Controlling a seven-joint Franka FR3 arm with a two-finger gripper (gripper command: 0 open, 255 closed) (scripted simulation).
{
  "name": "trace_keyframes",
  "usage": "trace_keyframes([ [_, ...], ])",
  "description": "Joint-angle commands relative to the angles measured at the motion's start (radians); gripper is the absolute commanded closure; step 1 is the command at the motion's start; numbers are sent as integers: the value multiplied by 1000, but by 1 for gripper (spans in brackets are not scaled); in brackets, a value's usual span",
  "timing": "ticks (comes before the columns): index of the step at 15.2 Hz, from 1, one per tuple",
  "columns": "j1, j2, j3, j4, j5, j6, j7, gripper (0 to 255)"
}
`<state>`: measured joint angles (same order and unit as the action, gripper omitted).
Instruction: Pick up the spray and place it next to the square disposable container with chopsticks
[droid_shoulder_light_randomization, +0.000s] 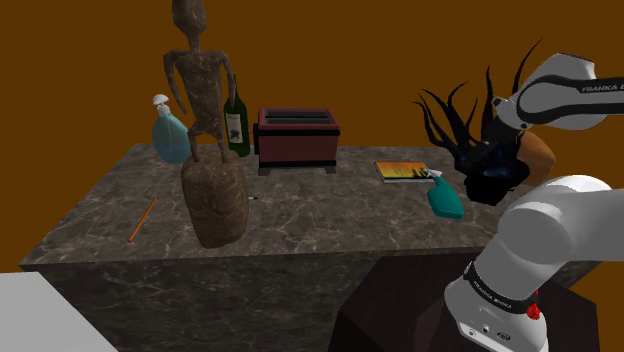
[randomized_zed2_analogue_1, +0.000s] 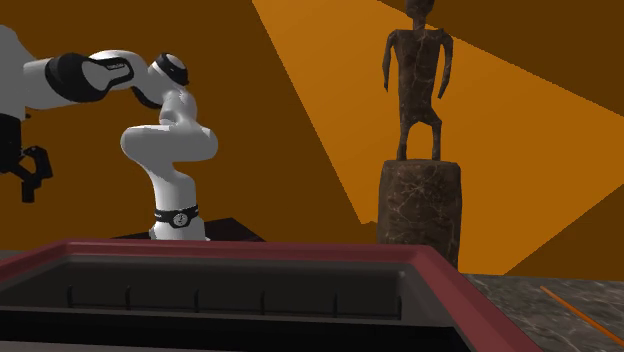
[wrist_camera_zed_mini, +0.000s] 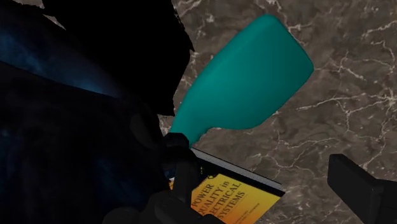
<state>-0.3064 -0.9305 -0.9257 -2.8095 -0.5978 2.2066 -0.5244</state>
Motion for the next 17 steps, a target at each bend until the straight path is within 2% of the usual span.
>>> trace_keyframes([
  [1,25,64,-53,-16,-29,82,7,0],
  [5,93,69,-143,-24,-116,120,60,0],
  [11,165,-33,-216,-9,-237,41,147,0],
  [13,178,-54,-228,-6,-259,24,162,0],
  [14,177,-51,-235,-2,-262,26,156,255],
  [17,177,-46,-244,-11,-270,38,160,255],
])
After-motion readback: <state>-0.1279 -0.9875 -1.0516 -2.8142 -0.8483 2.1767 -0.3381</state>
